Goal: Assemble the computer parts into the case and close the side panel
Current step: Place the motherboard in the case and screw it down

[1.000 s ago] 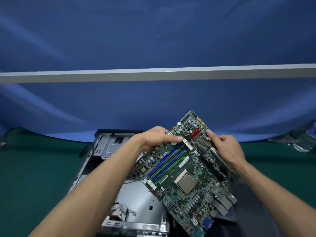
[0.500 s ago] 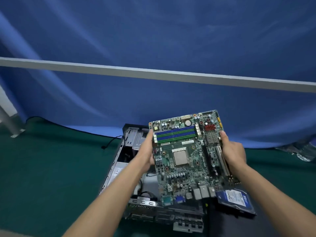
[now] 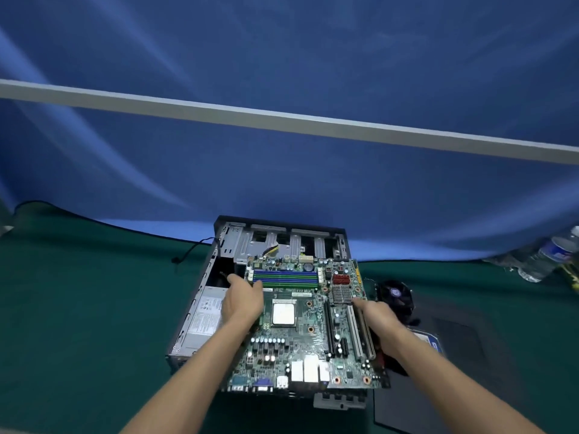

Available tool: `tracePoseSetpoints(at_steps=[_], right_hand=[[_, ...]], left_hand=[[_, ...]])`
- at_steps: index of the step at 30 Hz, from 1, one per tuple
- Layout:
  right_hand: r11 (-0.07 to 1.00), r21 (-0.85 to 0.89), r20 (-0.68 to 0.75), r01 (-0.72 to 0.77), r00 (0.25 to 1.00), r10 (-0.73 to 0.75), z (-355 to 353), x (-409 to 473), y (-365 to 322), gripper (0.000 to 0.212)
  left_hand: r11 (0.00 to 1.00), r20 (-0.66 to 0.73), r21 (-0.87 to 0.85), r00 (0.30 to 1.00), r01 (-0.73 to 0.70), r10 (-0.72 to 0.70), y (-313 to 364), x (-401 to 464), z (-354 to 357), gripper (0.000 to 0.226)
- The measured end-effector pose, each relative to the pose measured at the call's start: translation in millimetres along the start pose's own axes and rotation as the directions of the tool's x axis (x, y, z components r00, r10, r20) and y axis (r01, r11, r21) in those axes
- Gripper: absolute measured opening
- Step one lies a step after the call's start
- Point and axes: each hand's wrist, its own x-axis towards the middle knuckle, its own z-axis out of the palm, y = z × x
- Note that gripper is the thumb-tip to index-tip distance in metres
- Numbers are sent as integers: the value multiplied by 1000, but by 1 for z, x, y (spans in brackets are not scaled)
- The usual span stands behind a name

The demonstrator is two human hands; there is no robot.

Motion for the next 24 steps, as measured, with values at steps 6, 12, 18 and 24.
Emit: tracePoseSetpoints(at_steps=[6,12,18,24], right_hand=[[1000,-18,-42,-25,999,24,7,12,9,48],[947,-305,-146,99,978,-150,10,22,13,50],[587,-799,-141,132,907,-396,6,11,7,32],[522,-811,4,264,894,-447,12,10,6,8]], left_hand=[[999,-34,24,998,45,-44,-8,11,13,28],[963,-71,264,995,-50,71,-17,22,11,26],[946,-105,305,984,-108,146,-26,24,7,25],[932,-132,255,945,-259,299,-15,-6,17,18]])
